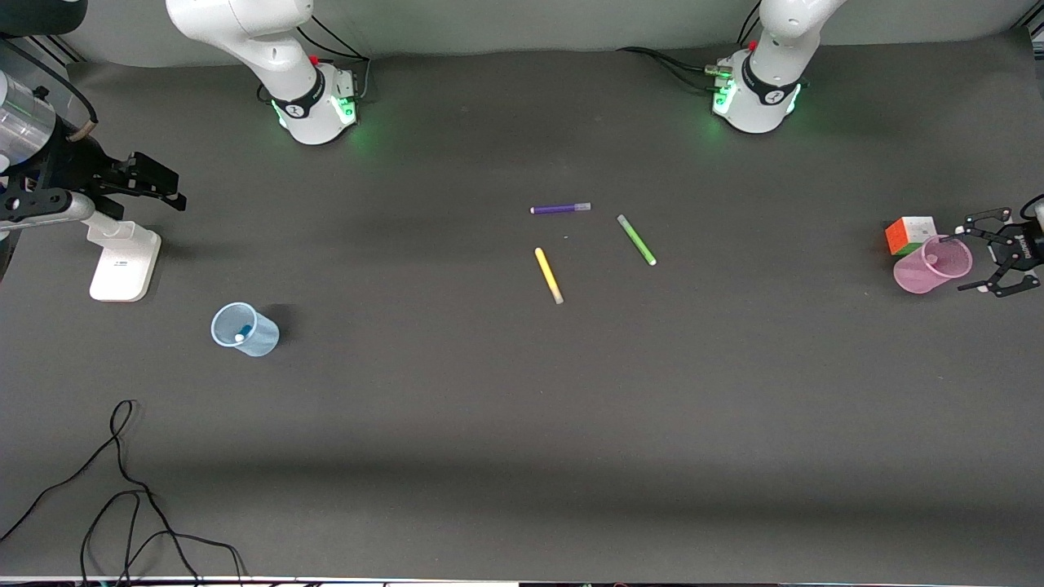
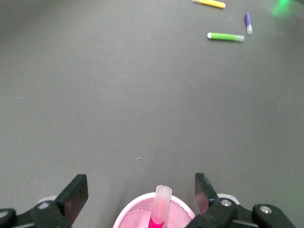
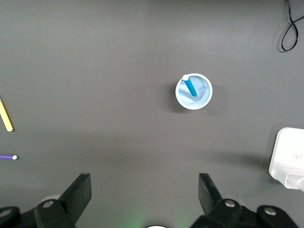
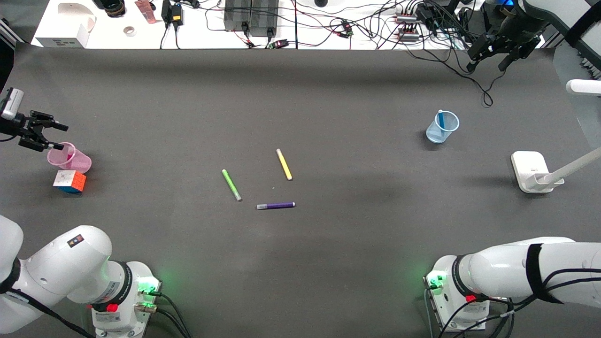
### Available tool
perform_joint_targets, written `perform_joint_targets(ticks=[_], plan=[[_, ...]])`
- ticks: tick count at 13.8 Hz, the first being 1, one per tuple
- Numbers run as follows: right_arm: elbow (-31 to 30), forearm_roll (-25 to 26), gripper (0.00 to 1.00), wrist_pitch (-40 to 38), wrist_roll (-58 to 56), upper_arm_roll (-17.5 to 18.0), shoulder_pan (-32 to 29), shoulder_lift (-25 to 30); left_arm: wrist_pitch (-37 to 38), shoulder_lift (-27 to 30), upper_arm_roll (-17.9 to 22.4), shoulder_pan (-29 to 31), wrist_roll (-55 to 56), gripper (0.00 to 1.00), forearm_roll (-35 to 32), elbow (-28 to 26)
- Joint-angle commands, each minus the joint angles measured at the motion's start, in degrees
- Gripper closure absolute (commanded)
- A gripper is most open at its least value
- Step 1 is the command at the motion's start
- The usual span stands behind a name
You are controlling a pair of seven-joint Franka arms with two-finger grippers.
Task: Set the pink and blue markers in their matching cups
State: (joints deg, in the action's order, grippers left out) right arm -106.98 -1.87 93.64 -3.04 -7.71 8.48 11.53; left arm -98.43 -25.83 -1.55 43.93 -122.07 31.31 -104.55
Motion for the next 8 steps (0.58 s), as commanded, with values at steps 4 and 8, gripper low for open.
perform_joint_targets(ticks=[4,8], plan=[[2.2,0.6,0.0,3.0,0.8,0.3,0.5,-3.3,4.5,13.6,-0.6,-5.5,25.0,0.0,-5.6,0.3],[8.1,0.6,0.0,3.0,0.3,0.2,0.6,-6.9,6.1,23.8,-0.6,-13.4,43.1,0.0,-11.3,0.2]])
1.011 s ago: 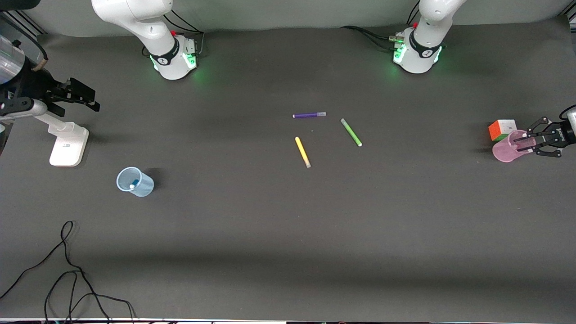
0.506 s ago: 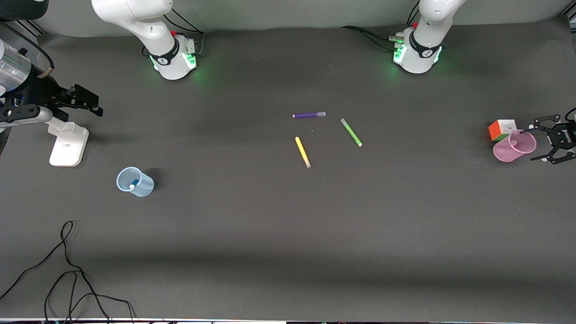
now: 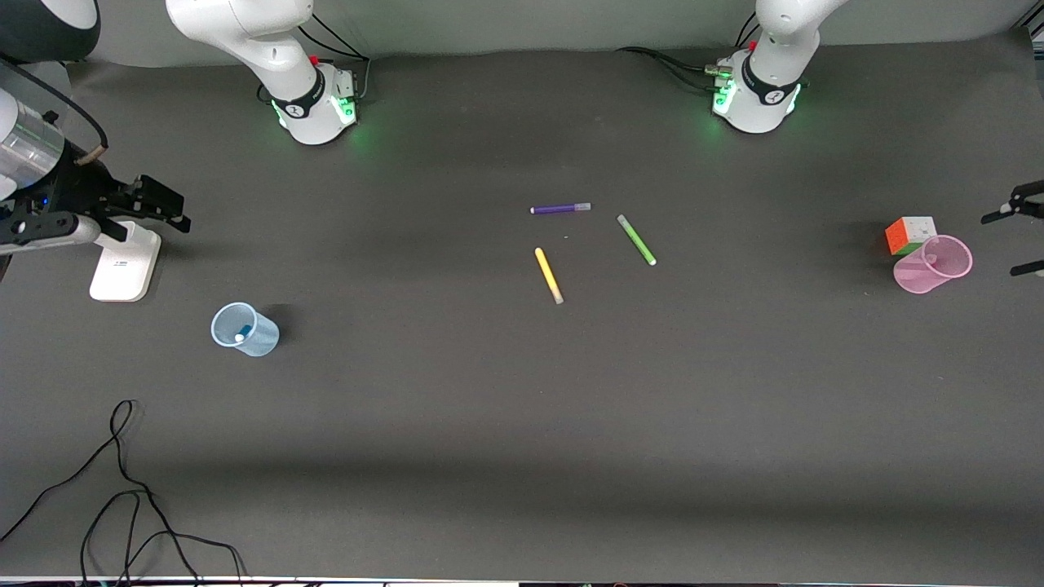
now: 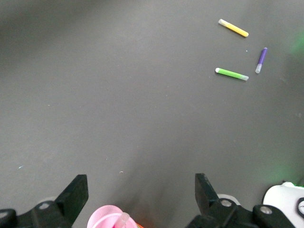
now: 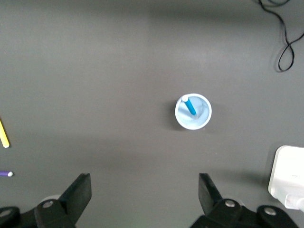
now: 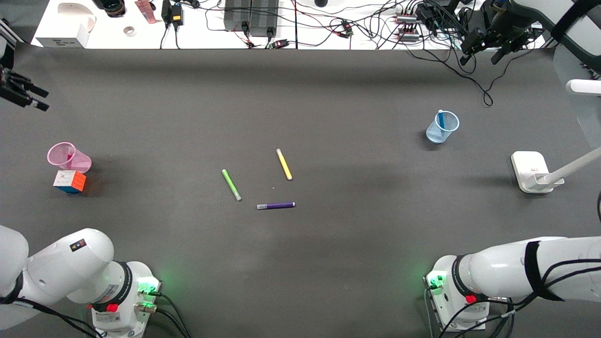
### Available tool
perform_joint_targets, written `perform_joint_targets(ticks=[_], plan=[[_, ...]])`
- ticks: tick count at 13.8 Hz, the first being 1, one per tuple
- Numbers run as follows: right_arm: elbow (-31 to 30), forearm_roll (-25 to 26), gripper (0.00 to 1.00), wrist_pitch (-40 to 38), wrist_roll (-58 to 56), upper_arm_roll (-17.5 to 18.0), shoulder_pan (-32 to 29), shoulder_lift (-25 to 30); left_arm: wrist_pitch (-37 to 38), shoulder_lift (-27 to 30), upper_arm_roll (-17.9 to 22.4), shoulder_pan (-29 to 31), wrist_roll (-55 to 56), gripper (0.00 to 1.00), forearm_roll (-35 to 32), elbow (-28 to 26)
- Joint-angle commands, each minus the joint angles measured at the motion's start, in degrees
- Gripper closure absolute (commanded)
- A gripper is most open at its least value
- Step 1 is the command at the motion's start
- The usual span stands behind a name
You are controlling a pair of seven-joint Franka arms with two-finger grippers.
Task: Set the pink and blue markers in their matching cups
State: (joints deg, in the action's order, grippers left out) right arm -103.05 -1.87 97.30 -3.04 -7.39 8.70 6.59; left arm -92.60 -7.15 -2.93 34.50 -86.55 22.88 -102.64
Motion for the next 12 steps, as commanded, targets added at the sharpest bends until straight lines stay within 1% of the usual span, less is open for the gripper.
perform_joint_targets(ticks=[1,3,5,7,8,9,10,12], plan=[[5.1,0.6,0.0,-1.2,0.5,-0.1,0.3,-1.3,0.6,6.8,0.6,-6.0,11.5,0.0,-4.1,-1.8],[5.8,0.8,0.0,-1.4,0.6,-0.1,0.3,-1.1,0.9,9.6,0.6,-10.6,20.6,0.0,-7.0,-1.7],[6.3,0.6,0.0,-0.8,0.4,-0.7,0.3,-3.3,0.8,11.8,-1.3,-15.8,32.1,0.0,-10.8,-1.3],[9.1,0.5,0.0,-0.9,0.6,-0.7,0.3,-5.6,0.9,13.3,-6.0,-17.5,43.6,0.0,-14.4,-0.9],[11.3,0.5,0.0,-0.9,0.7,-0.7,0.2,-7.1,0.9,13.9,-8.6,-17.5,48.7,0.0,-15.7,-0.8],[14.9,0.2,0.0,-1.3,0.8,-0.7,0.2,-9.6,0.9,14.3,-10.9,-17.5,53.6,0.0,-16.7,-0.7],[16.6,0.3,0.0,-1.9,0.8,-0.9,0.2,-10.8,0.9,14.3,-12.9,-17.5,58.2,0.0,-17.6,-0.6],[16.3,0.2,0.0,-2.7,1.2,-1.0,0.2,-10.5,0.9,14.3,-16.8,-17.6,69.1,0.0,-19.0,0.5]])
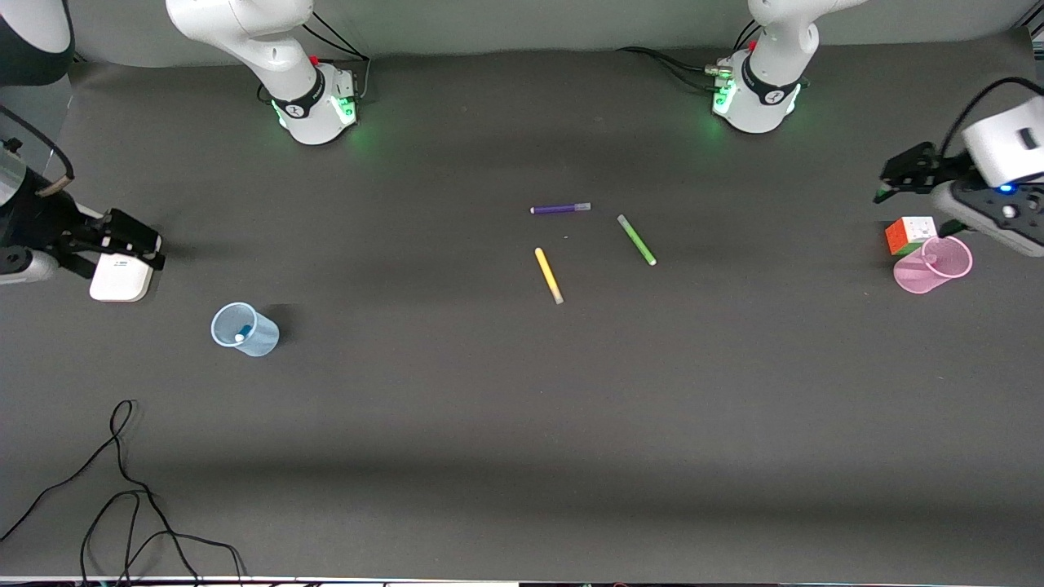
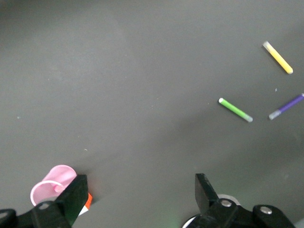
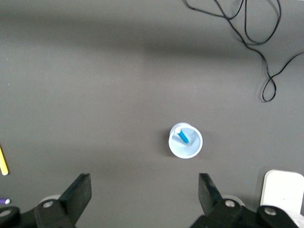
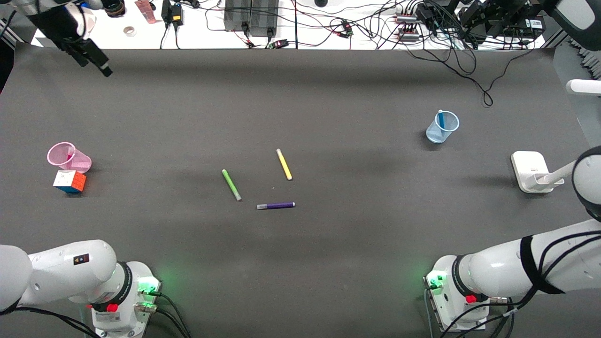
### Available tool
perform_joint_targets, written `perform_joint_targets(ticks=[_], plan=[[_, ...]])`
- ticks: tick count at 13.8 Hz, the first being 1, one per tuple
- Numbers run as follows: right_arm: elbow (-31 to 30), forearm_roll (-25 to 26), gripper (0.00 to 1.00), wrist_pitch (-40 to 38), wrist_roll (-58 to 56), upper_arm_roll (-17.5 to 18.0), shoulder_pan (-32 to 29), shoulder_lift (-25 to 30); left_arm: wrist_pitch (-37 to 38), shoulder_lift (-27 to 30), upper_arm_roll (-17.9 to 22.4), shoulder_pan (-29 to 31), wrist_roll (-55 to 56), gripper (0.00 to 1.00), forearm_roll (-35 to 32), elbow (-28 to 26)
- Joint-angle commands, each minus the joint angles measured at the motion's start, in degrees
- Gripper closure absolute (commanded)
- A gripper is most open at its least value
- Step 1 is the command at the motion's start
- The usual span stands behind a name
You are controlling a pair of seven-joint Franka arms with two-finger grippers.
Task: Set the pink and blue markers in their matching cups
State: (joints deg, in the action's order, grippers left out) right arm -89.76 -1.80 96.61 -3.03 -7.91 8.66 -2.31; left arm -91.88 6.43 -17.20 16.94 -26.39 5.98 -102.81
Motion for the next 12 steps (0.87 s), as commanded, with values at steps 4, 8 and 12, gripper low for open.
perform_joint_targets(ticks=[4,8,12], plan=[[0.1,0.0,0.0,-3.6,0.5,-0.5,0.3,0.5,0.3,-0.7,-8.3,-0.1,25.7,0.0,-3.9,1.4],[-4.1,0.0,0.0,-2.4,1.1,-0.5,0.7,2.4,3.6,-1.9,-8.1,0.1,25.3,0.0,-3.9,3.5],[-2.0,0.3,0.0,-2.5,1.3,-0.5,0.7,1.5,4.2,-2.2,-8.0,0.1,25.2,0.0,-3.9,4.0]])
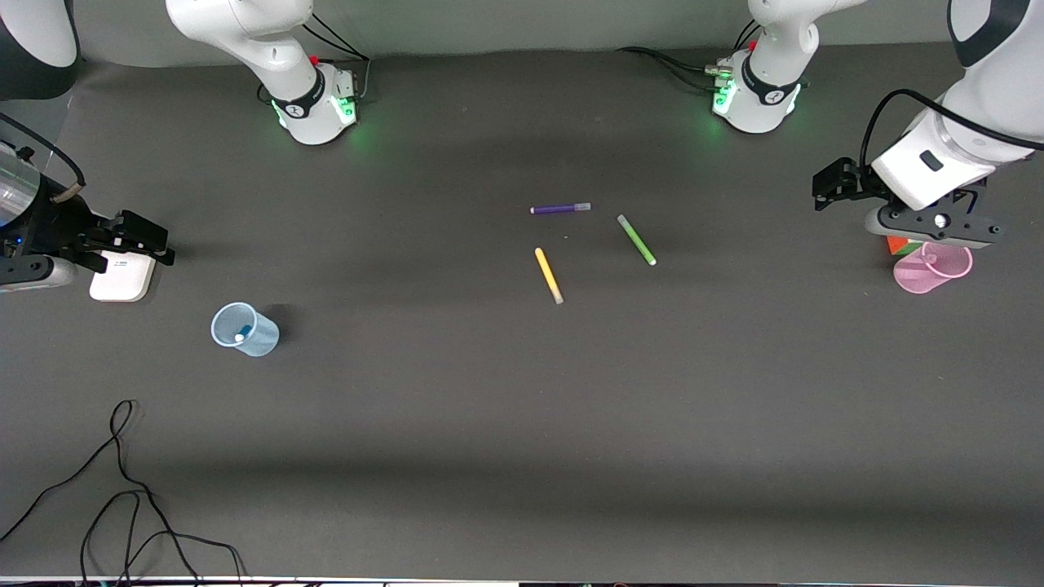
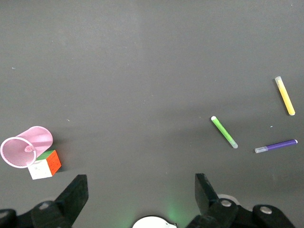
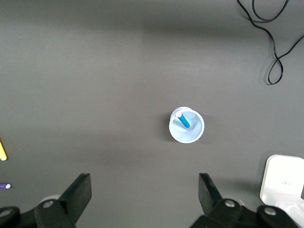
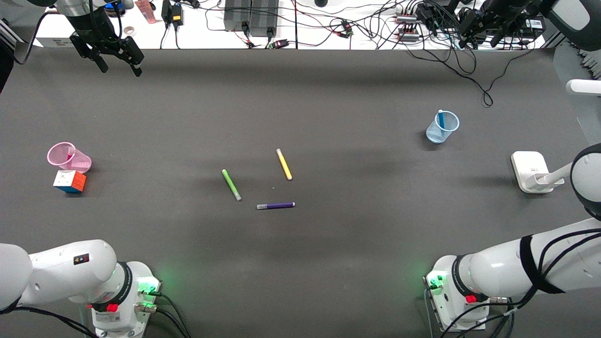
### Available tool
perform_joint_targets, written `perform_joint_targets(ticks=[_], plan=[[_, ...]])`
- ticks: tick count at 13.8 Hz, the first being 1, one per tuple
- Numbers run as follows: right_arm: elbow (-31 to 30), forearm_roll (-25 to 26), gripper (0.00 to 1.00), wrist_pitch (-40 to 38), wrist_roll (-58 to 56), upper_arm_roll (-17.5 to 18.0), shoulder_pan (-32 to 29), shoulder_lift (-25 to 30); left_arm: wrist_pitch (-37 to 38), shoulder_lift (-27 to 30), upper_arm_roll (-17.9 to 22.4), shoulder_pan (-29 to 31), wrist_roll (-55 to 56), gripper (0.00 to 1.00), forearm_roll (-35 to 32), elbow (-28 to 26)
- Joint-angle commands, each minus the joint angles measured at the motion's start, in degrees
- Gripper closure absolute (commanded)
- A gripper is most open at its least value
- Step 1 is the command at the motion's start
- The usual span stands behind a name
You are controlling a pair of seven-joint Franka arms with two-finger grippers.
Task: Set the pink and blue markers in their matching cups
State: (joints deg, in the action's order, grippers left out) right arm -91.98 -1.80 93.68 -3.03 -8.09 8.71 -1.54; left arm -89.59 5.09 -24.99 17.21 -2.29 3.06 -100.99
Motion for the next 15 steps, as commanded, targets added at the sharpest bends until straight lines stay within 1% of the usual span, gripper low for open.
perform_joint_targets(ticks=[1,2,3,4,5,6,7,9,15], plan=[[0.7,0.3,0.0,0.5,1.3,-0.3,0.6,0.7,1.8,-1.0,0.1,-0.5,1.2,0.0,-1.0,2.3],[0.8,0.4,0.0,0.5,1.3,-0.3,0.6,0.7,2.0,-0.9,1.2,-2.2,1.2,0.0,-1.0,2.2],[0.8,0.4,0.0,0.5,1.3,-0.3,0.7,0.5,1.9,-1.0,6.8,-8.3,1.2,0.0,-1.0,2.3],[1.4,0.4,0.0,0.5,1.4,-0.3,0.7,0.1,1.7,-1.1,14.3,-15.6,1.2,0.0,-1.1,2.3],[1.6,0.2,0.0,0.5,1.4,-0.3,0.6,0.0,1.6,-1.2,19.2,-20.1,1.2,0.0,-1.2,2.1],[1.8,0.0,0.0,0.5,1.5,-0.3,0.6,-0.3,1.7,-1.1,22.0,-22.5,1.2,0.0,-1.7,2.1],[1.8,0.0,0.0,0.5,1.5,-0.3,0.7,-0.3,1.8,-1.1,22.5,-22.8,1.2,0.0,-1.7,2.1],[2.2,0.0,0.0,0.5,1.4,-0.2,0.7,-0.4,1.8,-1.2,22.4,-22.0,1.2,0.0,-2.4,1.9],[2.8,0.0,0.0,0.5,1.4,-0.3,0.8,-1.4,1.9,-1.8,22.4,-21.9,1.2,0.0,-2.4,2.3]])
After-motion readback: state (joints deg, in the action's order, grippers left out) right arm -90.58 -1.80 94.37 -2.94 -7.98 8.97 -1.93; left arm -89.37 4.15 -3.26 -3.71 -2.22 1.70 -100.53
